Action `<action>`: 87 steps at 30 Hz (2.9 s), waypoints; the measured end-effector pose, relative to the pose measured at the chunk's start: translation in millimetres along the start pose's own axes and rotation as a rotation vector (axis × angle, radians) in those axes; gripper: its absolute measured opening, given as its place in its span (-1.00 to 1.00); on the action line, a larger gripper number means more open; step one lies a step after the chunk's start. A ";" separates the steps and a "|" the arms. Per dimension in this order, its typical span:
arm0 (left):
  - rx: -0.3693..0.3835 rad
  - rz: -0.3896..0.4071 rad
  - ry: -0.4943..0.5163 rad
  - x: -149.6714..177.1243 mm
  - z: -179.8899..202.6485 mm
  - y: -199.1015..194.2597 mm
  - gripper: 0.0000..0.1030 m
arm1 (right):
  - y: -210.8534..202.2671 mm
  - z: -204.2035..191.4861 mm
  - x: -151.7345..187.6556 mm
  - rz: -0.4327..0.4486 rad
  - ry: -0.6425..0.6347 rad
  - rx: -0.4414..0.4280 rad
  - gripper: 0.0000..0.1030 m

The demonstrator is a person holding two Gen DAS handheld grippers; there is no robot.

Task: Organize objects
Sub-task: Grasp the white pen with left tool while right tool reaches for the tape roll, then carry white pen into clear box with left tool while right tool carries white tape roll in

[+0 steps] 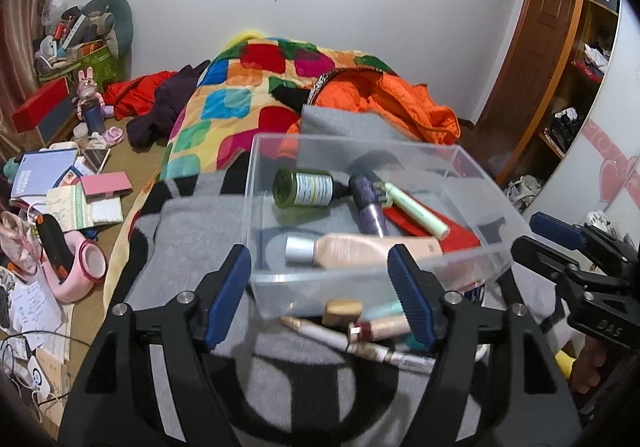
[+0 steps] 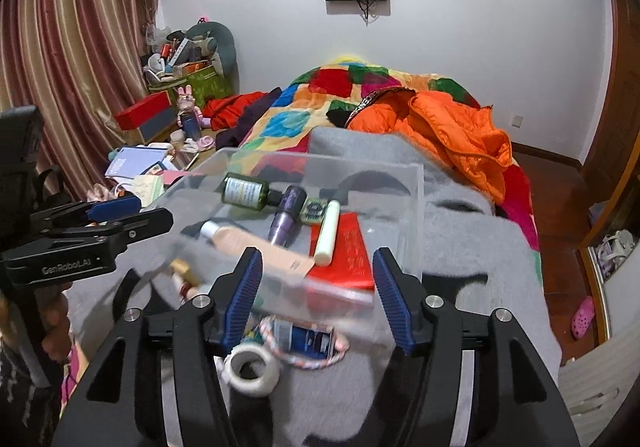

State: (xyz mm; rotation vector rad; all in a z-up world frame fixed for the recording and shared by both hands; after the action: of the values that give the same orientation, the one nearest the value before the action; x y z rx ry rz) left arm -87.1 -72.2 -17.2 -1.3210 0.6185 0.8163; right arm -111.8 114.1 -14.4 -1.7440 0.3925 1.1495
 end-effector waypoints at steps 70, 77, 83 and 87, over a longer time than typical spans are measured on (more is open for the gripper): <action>-0.127 -0.119 0.033 90.2 -1.0 -9.2 -0.68 | 23.4 -27.9 77.6 -0.170 0.004 -0.073 -0.31; -0.121 -0.095 0.031 96.9 -1.2 -30.0 -0.76 | 1.3 -27.2 72.4 -0.128 -0.001 -0.083 -0.31; -0.080 -0.060 0.019 90.8 6.7 -50.8 -0.77 | -17.1 -24.7 59.9 -0.079 0.015 -0.086 -0.31; -0.041 -0.018 0.028 77.4 16.5 -62.6 -0.81 | -26.3 -22.2 50.1 -0.043 0.027 -0.086 -0.31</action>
State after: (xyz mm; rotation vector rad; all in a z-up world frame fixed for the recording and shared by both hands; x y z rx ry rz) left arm 7.9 -46.3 -39.1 -1.3753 0.6138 0.8009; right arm -56.9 119.2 -40.0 -1.8355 0.3247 1.1277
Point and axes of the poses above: each gripper's, at about its wrist camera, not at the fingertips, and y roughly the way its jaws point, z to its right, x to its underside, the point moved 2 cm from there along y, roughly the way its jaws point, and after that the axes turned 8 degrees about z, right-handed, at the moved point
